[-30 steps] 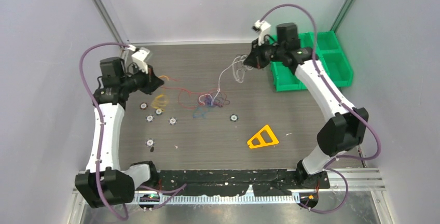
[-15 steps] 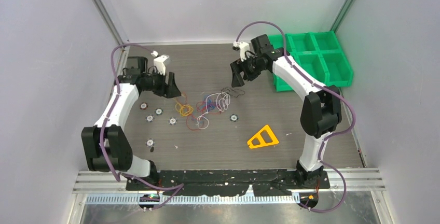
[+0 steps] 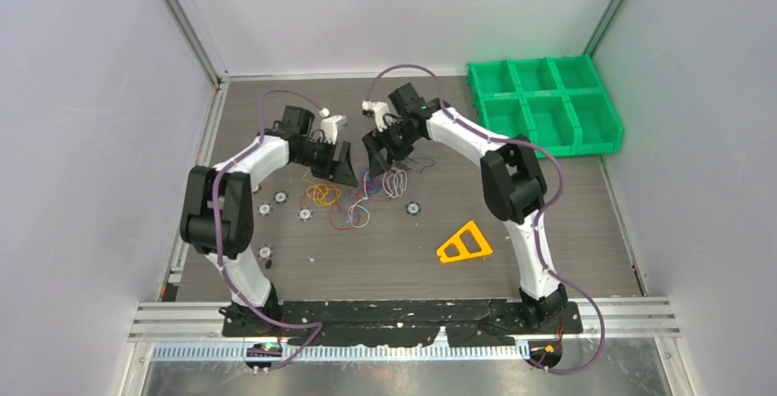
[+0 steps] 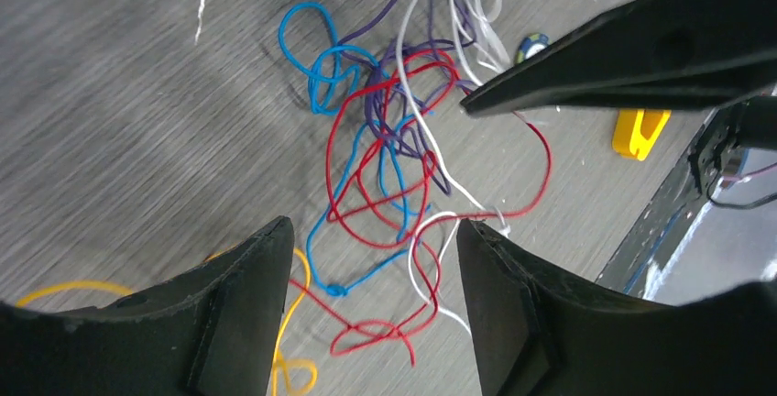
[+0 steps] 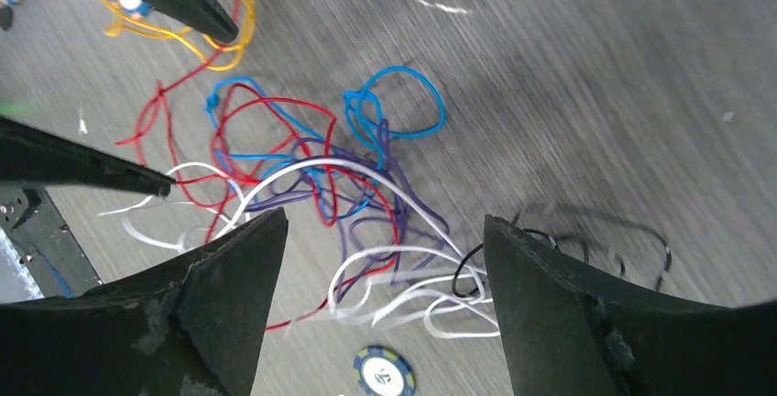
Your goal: Untangle the cables
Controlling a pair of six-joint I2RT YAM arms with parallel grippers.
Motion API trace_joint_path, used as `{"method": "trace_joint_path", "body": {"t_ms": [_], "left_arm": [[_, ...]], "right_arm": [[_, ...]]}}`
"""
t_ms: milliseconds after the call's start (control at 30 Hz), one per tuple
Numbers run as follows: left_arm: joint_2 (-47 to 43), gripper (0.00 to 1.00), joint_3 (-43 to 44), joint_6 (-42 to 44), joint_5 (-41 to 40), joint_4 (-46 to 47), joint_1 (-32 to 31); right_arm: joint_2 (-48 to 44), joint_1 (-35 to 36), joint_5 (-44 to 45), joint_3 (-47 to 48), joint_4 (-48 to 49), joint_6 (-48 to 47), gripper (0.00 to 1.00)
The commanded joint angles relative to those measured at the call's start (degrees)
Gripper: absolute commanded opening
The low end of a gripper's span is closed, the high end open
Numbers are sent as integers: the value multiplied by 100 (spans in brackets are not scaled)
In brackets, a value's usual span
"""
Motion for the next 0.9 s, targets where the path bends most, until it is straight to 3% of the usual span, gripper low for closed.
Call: {"method": "trace_joint_path", "body": {"t_ms": [0, 100, 167, 267, 300, 333, 400, 500, 667, 867], "left_arm": [[358, 66, 136, -804, -136, 674, -206], [628, 63, 102, -1179, -176, 903, -242], [787, 62, 99, -1362, -113, 1008, -284], [931, 62, 48, -1614, -134, 1228, -370], [959, 60, 46, -1639, -130, 1283, -390], [984, 52, 29, -1648, -49, 1346, -397], [916, 24, 23, -1666, 83, 1435, -398], [303, 0, -100, -1431, 207, 1341, -297], [-1347, 0, -620, -1038, 434, 1110, 637], [-2245, 0, -571, -513, 737, 241, 2054]], "right_arm": [[236, -38, -350, 229, 152, 252, 83], [336, -4, -400, 6, 334, 356, 76], [364, -13, -421, -124, 403, 408, 59], [222, -56, -625, -279, 494, 452, 23], [54, -79, -804, -325, 555, 474, 17], [-49, -84, -881, -439, 719, 532, 8], [-435, -84, -1121, -581, 914, 613, 6], [-1086, -146, -1222, -721, 956, 660, 5], [-2092, -778, -623, -1114, 646, 269, 5], [-2668, -1653, -360, -1590, 241, -56, 5]]}}
